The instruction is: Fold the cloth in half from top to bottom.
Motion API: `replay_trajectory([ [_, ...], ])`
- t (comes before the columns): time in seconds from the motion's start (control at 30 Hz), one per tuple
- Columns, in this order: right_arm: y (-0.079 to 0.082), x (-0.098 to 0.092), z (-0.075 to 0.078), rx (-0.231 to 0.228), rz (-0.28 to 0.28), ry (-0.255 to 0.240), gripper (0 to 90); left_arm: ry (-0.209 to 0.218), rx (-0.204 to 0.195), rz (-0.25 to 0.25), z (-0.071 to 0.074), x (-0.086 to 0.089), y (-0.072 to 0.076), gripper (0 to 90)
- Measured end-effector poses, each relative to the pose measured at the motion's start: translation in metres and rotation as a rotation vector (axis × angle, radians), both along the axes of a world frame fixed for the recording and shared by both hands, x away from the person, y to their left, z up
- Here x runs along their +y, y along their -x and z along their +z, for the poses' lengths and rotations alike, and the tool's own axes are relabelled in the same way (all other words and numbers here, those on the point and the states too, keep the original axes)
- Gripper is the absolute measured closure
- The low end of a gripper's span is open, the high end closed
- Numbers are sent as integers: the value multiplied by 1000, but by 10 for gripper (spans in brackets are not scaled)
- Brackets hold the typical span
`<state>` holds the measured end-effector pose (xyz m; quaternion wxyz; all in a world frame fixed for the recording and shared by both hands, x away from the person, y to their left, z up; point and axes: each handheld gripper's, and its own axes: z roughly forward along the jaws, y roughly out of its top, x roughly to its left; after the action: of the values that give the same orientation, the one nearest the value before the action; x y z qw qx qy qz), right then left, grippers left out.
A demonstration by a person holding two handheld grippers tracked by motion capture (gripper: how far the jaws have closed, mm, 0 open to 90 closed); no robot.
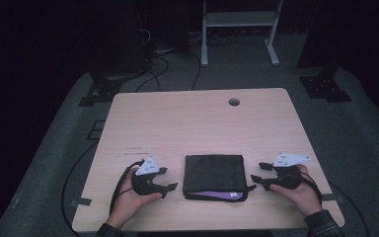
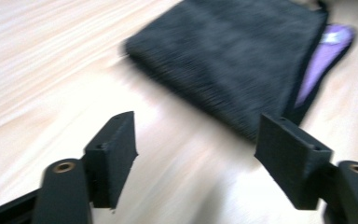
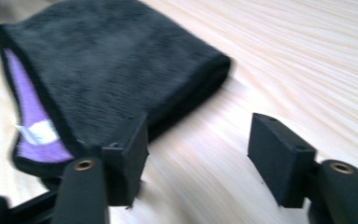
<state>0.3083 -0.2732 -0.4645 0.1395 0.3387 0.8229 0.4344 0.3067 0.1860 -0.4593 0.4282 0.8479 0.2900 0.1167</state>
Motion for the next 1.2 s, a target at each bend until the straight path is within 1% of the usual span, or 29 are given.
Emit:
replay_trajectory([
  [0.07,0,-8,-1,-7,-34,0,325,-10,-10,32,-1,9,1,227],
  [0.13,0,-16,-2,-5,-67,-6,297,-20,-18,67,0,20,2,207],
  [0.17,1,-20,-3,-7,-83,-3,276,-18,-18,82,0,25,3,202],
  [0.23,2,-27,-5,6,-120,1,255,-18,-19,121,0,37,5,182],
  [0.27,3,-31,-7,4,-141,9,249,-17,-23,135,0,42,5,181],
  [0.3,4,-33,-8,3,-154,25,237,-17,-21,146,0,45,6,175],
  [0.33,5,-35,-9,8,-162,29,229,-24,-20,160,-1,50,7,169],
  [0.4,7,-39,-11,22,-178,41,211,-41,-20,184,-3,58,9,157],
  [0.47,9,-42,-15,36,-195,61,200,-66,-9,213,-6,67,11,140],
  [0.5,10,-45,-17,42,-201,75,192,-75,3,223,-8,71,12,125],
  [0.53,10,-46,-19,50,-208,83,189,-86,18,229,-10,74,13,120],
  [0.6,11,-47,-21,59,-214,98,179,-99,34,240,-13,79,15,116],
  [0.67,11,-48,-22,52,-219,114,168,-107,42,251,-16,83,17,106],
  [0.8,10,-49,-23,53,-225,116,145,-130,44,259,-20,88,19,87],
  [0.83,10,-49,-23,54,-227,117,137,-128,36,265,-22,89,20,78],
  [0.93,11,-49,-23,56,-229,118,134,-123,27,261,-23,91,19,69],
  [0.97,11,-49,-23,57,-231,118,133,-123,24,259,-24,91,19,54],
  [1.07,11,-49,-23,57,-231,118,133,-128,33,260,-24,90,19,11],
  [1.2,11,-49,-23,57,-231,118,133,-128,33,260,-24,90,18,6],
])
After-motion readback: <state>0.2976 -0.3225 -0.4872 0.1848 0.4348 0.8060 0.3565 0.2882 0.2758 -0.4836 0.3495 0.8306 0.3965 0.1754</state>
